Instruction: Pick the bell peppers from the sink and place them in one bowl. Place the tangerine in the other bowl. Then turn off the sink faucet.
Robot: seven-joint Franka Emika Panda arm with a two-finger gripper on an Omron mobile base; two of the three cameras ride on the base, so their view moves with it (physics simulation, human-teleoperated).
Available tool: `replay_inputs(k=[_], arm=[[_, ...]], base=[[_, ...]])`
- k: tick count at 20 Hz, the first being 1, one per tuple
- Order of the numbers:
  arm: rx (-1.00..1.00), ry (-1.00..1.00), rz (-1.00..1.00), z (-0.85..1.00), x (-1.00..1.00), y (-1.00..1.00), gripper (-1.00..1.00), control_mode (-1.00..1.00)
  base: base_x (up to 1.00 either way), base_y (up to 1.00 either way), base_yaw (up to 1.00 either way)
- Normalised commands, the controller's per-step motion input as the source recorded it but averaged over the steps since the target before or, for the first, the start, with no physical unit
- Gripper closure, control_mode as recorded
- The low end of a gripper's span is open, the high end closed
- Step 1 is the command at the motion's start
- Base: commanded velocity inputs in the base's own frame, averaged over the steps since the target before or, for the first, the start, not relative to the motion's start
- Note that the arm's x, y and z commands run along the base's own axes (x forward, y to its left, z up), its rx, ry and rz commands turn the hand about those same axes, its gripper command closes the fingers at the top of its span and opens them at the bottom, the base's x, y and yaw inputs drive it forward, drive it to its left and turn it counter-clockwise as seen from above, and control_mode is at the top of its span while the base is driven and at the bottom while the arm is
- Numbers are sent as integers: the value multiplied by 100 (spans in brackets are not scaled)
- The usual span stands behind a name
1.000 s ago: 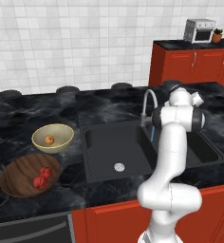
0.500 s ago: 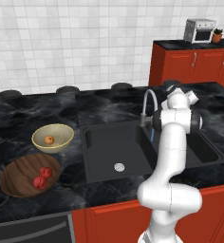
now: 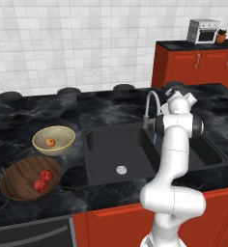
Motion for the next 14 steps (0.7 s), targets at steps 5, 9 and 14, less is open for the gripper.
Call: replay_inputs(k=[5, 9, 14], arm=[[0, 0, 0, 0, 0, 53, -100, -100], [0, 0, 0, 0, -1, 63, -100, -100], [-5, -1, -6, 17, -27, 81, -100, -100]], base=[[0, 0, 0], [0, 0, 0], [0, 0, 0]])
